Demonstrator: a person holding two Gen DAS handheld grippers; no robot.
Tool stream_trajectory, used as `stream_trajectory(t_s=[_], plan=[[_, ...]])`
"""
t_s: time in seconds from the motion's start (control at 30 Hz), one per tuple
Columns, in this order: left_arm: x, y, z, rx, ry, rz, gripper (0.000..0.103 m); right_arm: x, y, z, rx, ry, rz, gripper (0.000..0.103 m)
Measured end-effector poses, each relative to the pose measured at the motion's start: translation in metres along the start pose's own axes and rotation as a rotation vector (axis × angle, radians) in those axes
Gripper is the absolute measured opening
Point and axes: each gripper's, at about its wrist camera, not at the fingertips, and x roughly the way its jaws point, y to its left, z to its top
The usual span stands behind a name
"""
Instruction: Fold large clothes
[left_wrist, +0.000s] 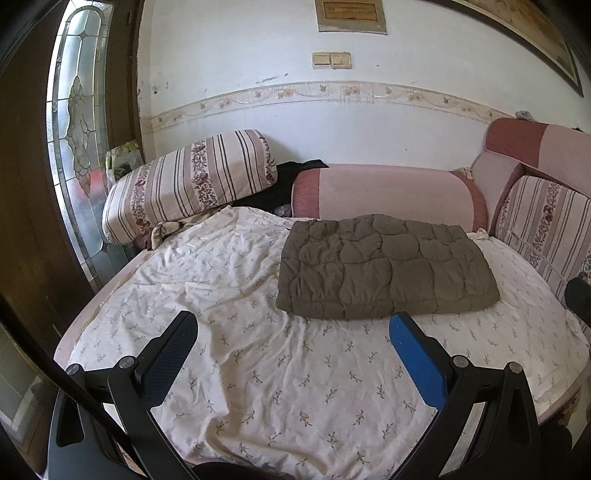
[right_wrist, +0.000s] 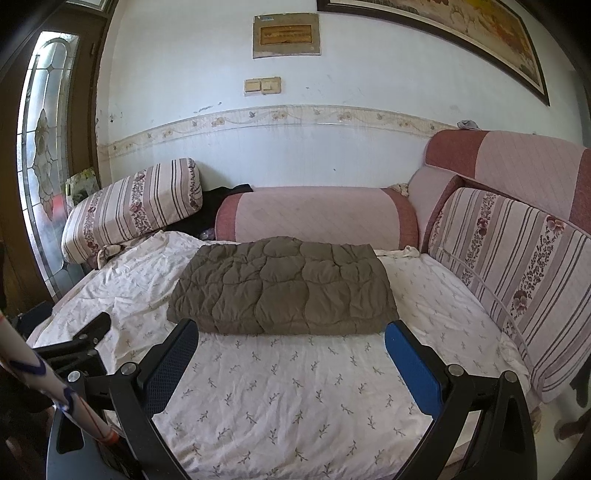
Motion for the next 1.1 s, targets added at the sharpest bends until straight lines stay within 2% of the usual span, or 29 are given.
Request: stream_trajectory(t_s=[0.5, 1.1], plan=[[-0.025, -0.002, 0.01, 0.014, -0.047, -0.012, 0.103, -0.017, -0.01, 0.002, 0.014, -0.023, -0.016, 0.103], [-0.092, 0.013, 0.036, -0.023, -0.172, -0.014, 0.103, -0.062, 0.005, 0.016, -0.019, -0.113, 0.01, 0.103]])
